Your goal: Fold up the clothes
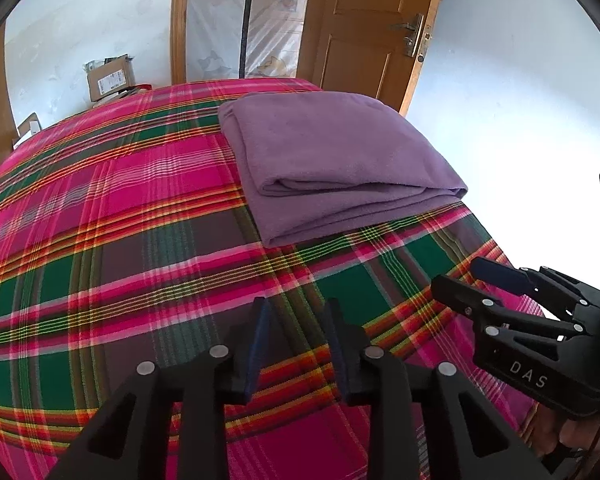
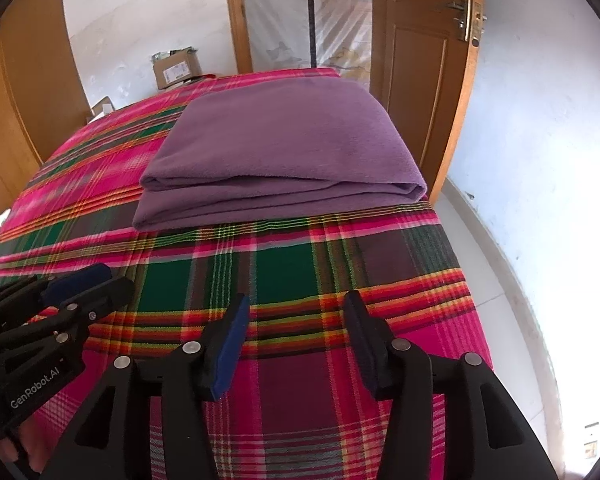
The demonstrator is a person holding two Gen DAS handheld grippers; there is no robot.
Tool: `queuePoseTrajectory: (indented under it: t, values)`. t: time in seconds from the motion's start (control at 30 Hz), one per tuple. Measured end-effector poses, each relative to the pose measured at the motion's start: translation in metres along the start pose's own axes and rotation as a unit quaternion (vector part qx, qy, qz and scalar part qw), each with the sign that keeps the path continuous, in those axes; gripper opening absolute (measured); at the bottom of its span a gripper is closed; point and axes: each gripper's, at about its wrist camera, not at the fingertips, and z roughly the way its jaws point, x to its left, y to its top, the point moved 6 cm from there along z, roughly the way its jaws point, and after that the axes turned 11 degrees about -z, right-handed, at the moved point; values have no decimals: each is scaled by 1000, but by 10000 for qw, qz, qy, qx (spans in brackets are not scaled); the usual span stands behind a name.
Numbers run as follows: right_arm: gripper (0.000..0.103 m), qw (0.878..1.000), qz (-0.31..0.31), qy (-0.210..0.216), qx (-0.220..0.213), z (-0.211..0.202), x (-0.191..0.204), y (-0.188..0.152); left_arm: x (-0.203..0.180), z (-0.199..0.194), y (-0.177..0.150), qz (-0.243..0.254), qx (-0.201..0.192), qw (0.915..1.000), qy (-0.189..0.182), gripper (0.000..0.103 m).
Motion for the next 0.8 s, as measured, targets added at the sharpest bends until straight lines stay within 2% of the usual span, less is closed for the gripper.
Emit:
queuePoseTrajectory:
  t: [0.27, 0.33, 0.37, 0.8]
  values:
    - [53, 10000, -41, -12, 15, 2, 1, 2, 1, 0, 1, -68, -35, 10000, 56, 30]
    - [54, 10000, -68, -37, 26, 2, 2, 2, 2, 0, 1, -79, -75, 9998, 180, 41]
    - [55, 9999, -89, -54, 34, 2, 3, 2, 3, 0, 1, -89, -82, 9997, 212, 43]
    - [56, 9998, -142, -96, 52, 3, 5, 1, 2, 5, 3, 154, -52, 9988, 473, 46]
